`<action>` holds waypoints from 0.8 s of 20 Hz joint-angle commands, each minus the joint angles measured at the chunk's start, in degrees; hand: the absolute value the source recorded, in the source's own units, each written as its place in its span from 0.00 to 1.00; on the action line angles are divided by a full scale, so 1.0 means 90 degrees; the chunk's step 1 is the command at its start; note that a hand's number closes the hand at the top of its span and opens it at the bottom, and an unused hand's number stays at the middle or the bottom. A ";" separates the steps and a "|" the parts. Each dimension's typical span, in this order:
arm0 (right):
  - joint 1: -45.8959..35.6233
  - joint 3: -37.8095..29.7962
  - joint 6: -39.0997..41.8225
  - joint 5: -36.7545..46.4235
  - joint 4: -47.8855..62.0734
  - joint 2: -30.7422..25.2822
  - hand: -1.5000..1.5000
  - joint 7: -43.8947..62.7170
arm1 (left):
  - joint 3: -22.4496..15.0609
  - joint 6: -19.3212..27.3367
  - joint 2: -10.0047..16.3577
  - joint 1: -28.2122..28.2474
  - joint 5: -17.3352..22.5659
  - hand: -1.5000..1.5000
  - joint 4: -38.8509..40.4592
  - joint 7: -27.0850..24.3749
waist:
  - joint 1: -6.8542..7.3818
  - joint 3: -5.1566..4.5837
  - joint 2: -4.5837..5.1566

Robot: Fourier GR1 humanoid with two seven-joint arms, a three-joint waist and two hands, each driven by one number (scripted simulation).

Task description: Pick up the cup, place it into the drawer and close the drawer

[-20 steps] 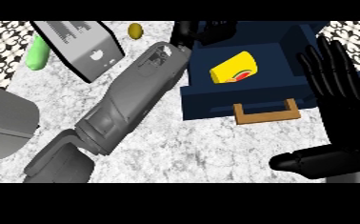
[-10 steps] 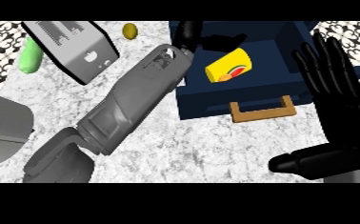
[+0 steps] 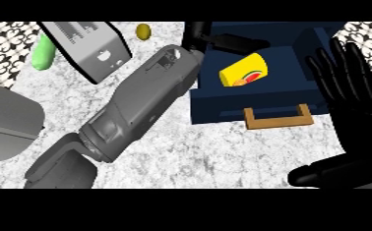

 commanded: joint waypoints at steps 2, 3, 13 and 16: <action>-0.0005 -0.0303 0.0116 -0.0376 -0.0099 -0.0258 0.00 0.0240 | 0.0304 -0.0297 0.0000 0.0229 0.0310 0.00 -0.0466 -0.0103 | 0.0313 -0.0005 -0.0084; 0.0275 -0.0213 0.0233 -0.0257 -0.0104 -0.0172 1.00 -0.0038 | 0.0470 -0.0486 0.0072 0.0383 0.0178 0.00 -0.0460 -0.0221 | 0.0394 -0.0005 -0.0097; 0.0741 -0.0085 0.0993 0.0472 -0.0937 -0.1141 1.00 0.0240 | 0.0850 -0.0090 0.1244 0.1564 0.0344 0.00 -0.2173 0.0507 | 0.0587 -0.0009 -0.0182; 0.0899 0.0318 0.0973 0.0994 -0.1032 -0.1082 1.00 0.0357 | 0.0691 0.0014 0.1606 0.2482 0.0291 0.00 -0.3222 0.0635 | 0.0708 -0.0011 -0.0212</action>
